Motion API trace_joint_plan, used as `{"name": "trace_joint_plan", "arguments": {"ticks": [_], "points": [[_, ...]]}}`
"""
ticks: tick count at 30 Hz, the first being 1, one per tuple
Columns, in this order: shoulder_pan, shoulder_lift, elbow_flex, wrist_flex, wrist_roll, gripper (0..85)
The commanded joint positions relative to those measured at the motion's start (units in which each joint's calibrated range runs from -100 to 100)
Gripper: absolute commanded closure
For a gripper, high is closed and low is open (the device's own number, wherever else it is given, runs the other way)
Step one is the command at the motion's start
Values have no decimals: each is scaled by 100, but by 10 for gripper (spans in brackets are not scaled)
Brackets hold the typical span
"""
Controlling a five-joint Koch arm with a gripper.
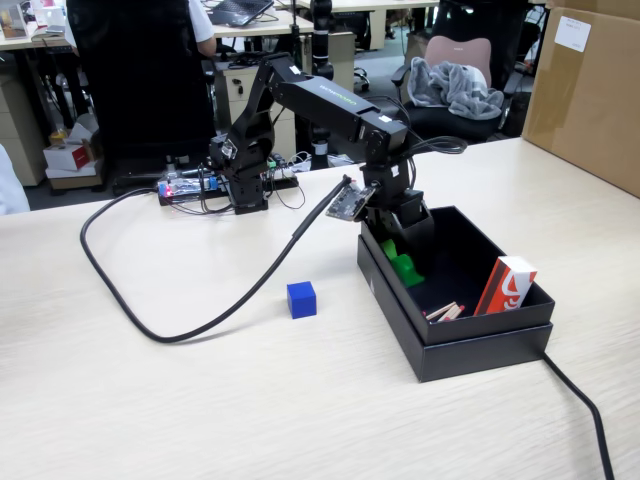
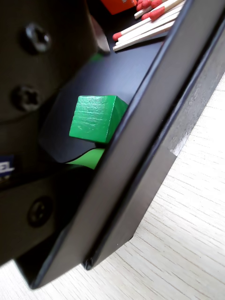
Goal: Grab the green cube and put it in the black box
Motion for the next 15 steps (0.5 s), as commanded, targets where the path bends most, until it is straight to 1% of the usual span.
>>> {"name": "trace_joint_plan", "arguments": {"ticks": [1,3,4,5,8,15], "points": [[-10,-321,112,-17,-5,435],[-10,-562,139,-17,-5,424],[-10,-711,175,-17,0,396],[-10,-906,202,-17,5,388],[-5,-1640,329,1,93,387],[-88,-3683,592,18,73,388]]}}
